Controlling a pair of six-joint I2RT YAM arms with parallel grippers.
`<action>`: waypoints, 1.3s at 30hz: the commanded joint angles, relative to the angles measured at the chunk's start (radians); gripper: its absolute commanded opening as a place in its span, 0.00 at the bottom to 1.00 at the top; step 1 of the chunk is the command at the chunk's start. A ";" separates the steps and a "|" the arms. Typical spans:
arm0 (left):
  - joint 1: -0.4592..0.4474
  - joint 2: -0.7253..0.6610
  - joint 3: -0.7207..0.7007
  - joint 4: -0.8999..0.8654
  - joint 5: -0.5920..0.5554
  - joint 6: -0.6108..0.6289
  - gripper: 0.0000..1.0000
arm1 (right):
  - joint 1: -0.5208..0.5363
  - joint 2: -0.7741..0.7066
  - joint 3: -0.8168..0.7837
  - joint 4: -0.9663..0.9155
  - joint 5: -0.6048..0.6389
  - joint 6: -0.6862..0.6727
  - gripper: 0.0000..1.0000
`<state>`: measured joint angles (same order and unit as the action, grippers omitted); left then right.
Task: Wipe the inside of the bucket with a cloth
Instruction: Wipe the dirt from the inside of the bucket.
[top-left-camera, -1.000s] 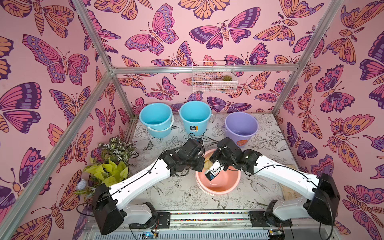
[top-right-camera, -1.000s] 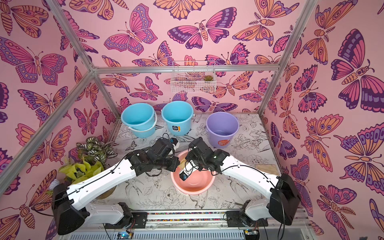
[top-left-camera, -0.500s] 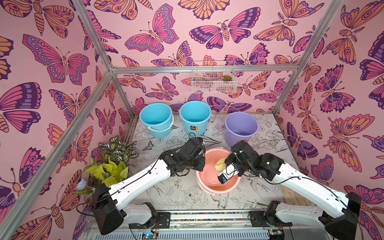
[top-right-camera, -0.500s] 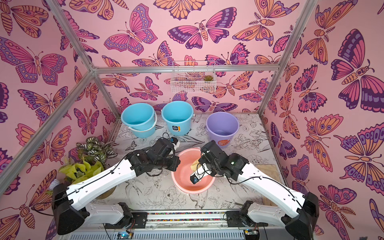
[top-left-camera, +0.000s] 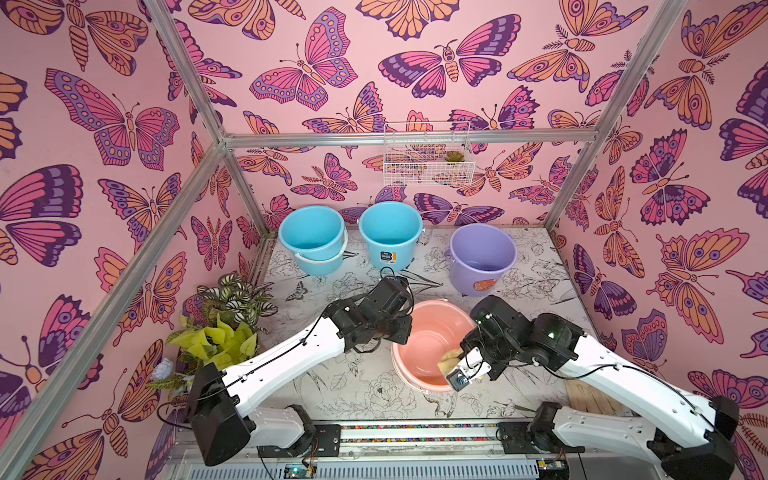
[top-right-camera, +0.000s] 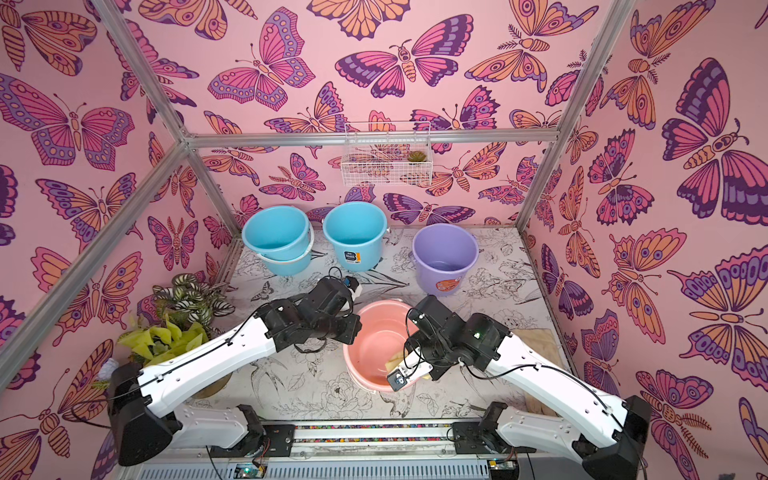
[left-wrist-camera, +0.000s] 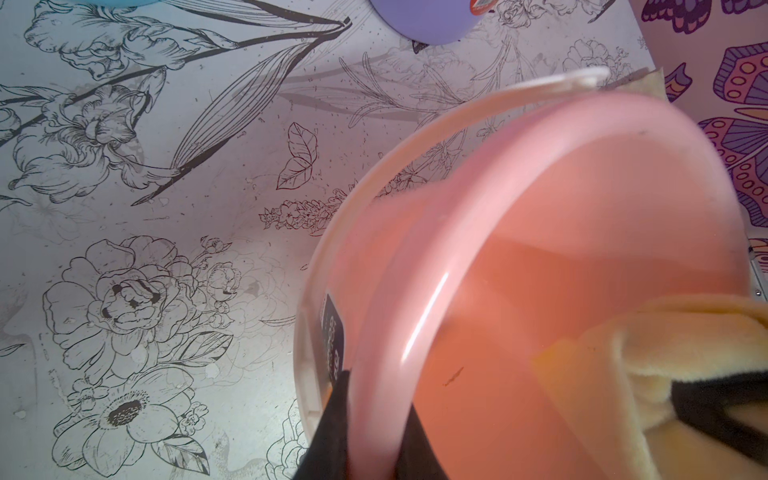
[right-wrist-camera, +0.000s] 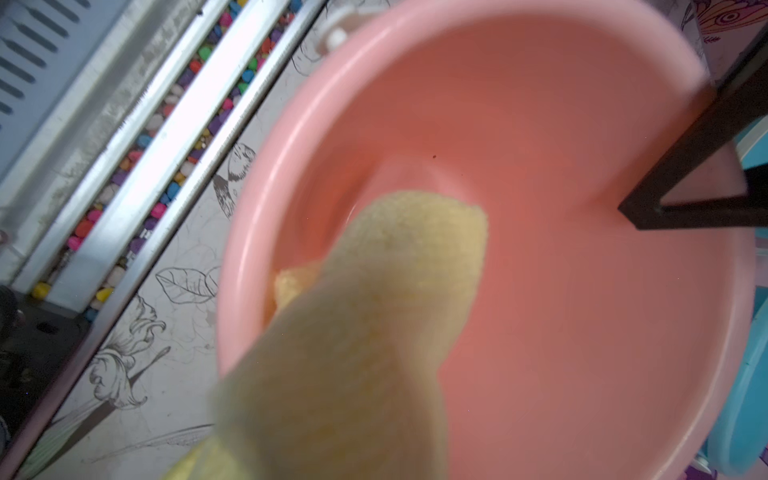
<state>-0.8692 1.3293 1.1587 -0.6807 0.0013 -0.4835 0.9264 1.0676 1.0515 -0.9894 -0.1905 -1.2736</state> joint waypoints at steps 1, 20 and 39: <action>0.007 0.008 0.032 0.033 -0.002 -0.021 0.00 | 0.046 0.012 -0.025 -0.014 -0.111 0.108 0.00; 0.006 0.004 0.019 0.035 0.058 -0.025 0.00 | 0.127 0.207 -0.053 0.636 -0.062 0.079 0.00; 0.004 -0.014 -0.006 0.016 0.065 -0.018 0.00 | -0.149 0.291 0.127 0.432 0.105 -0.337 0.00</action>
<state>-0.8631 1.3373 1.1625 -0.6659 0.0441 -0.4984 0.8036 1.3521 1.1393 -0.5171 -0.1448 -1.5562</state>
